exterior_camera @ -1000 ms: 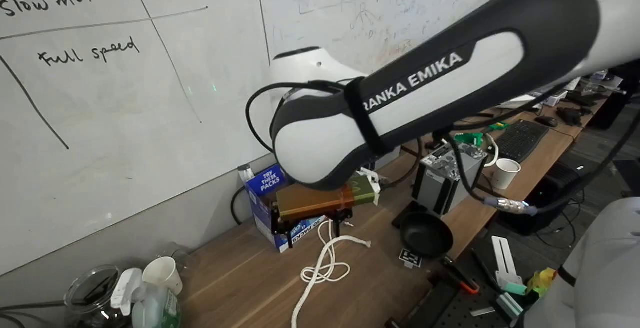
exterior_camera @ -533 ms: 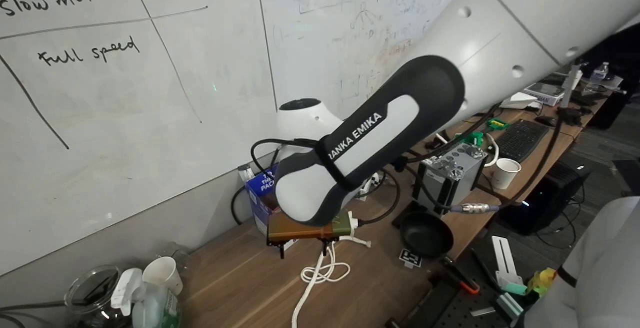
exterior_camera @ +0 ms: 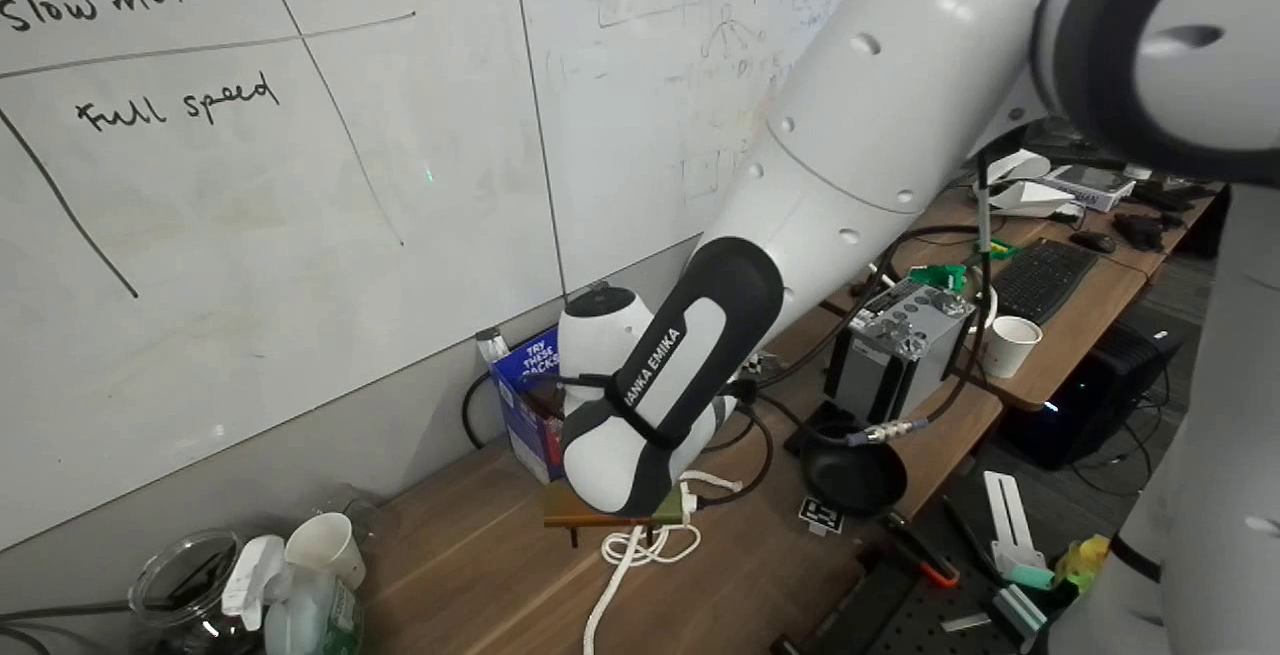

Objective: Pick up the ropes from the table and put them in the box

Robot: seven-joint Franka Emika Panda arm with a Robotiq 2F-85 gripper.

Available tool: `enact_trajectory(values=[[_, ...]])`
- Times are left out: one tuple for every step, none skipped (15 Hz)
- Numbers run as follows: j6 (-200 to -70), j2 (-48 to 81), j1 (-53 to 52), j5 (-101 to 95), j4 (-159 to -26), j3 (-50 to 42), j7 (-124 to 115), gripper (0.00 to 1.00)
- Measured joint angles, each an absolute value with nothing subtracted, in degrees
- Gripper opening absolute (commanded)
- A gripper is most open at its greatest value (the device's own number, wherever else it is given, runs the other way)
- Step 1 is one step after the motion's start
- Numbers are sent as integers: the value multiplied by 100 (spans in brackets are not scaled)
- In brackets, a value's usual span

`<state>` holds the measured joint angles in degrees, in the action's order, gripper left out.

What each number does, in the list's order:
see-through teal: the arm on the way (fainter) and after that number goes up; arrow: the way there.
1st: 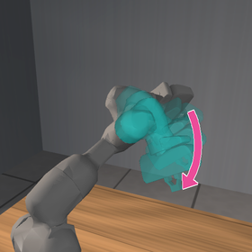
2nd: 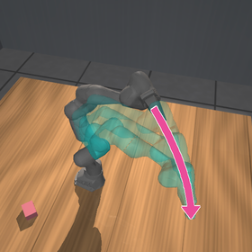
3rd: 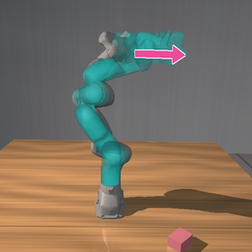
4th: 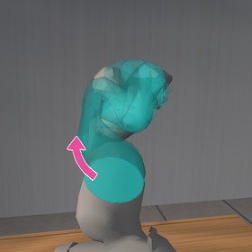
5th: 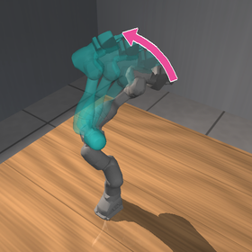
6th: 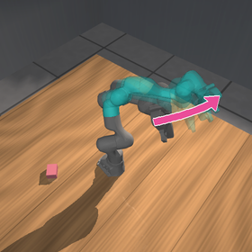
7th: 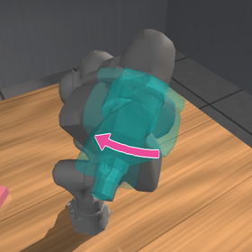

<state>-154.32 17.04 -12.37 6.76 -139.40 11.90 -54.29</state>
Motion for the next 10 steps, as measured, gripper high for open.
enact_trajectory(values=[[-15480, 1911, -1331, 608, -13819, 1053, -5470, 100], [-15500, 2114, -1419, 558, -13676, 924, -5502, 100], [-15502, 2313, -1499, 545, -13517, 807, -5512, 100], [-15503, 2500, -1562, 544, -13356, 716, -5512, 100], [-15503, 2689, -1615, 544, -13187, 634, -5512, 100], [-15503, 2867, -1654, 545, -13029, 575, -5512, 100], [-15506, 3044, -1674, 553, -12876, 539, -5512, 100], [-15510, 3212, -1680, 566, -12738, 520, -5512, 100], [-15511, 3376, -1682, 591, -12610, 509, -5512, 100], [-15512, 3536, -1682, 613, -12494, 501, -5512, 100]])
